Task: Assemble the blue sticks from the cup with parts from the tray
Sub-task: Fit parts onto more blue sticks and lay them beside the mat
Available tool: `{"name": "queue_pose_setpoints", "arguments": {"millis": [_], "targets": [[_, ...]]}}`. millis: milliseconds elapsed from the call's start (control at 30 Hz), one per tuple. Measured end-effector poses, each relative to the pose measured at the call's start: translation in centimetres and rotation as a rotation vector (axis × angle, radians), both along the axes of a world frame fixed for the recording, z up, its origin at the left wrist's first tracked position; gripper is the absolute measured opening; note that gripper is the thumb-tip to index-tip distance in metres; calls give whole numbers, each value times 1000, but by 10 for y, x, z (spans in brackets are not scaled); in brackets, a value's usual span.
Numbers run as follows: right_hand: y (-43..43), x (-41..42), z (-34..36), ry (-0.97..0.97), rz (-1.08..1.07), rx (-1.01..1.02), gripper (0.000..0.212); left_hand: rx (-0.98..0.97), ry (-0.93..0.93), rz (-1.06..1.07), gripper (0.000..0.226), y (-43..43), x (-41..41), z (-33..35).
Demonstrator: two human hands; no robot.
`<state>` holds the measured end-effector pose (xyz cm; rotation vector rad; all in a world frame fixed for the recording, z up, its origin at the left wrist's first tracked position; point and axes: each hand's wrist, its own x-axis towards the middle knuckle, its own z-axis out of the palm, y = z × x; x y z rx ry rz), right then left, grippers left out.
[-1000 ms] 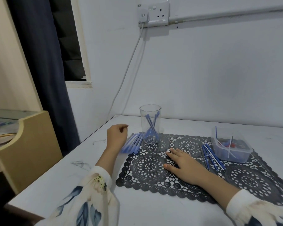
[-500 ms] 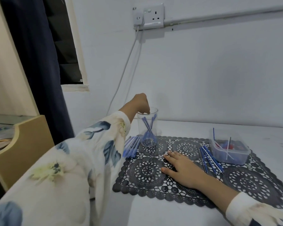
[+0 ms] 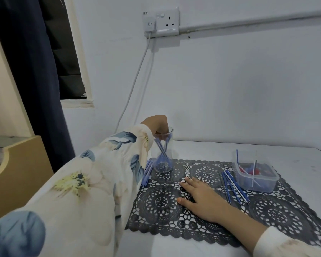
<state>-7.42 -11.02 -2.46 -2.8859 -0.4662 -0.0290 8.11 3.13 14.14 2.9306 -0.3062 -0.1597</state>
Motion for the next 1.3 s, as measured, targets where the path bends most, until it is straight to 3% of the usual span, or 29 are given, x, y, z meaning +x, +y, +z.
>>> {"name": "queue_pose_setpoints", "arguments": {"millis": [67,200,267,400,500,667,767,867,967,1000,1100,1300], "targets": [[-1,1,-2,0,0,4,124,-5,-10,-17,4,2,0,0],[-1,2,-2,-5,0,13,128,-20,-93,-34,9,5,0,-4],[0,2,-2,-3,-2,14,121,-58,-148,-41,17,6,-1,-5],[0,3,-4,-6,-5,5,83,-134,-271,-61,24,6,-5,-3],[0,3,-4,-6,-7,-14,72,-252,-276,-60,24,8,-10,4],[1,1,-3,-11,-8,-7,68,-575,-341,-27,17,9,-19,10],[0,0,-2,-8,-10,-3,68,-702,-510,-2,13,11,-32,13],[1,0,-2,5,-9,2,74,-820,-724,-22,11,12,-54,18],[1,-2,-1,19,-12,17,106,-1019,-870,-142,6,10,-82,19],[1,-2,-1,16,-14,23,105,-1060,-894,-180,7,8,-91,17],[1,-1,-2,-7,-12,47,71,-1042,-918,-271,15,8,-111,2],[1,-3,1,-141,-3,172,52,-773,-900,-327,23,18,-125,-65]]}}
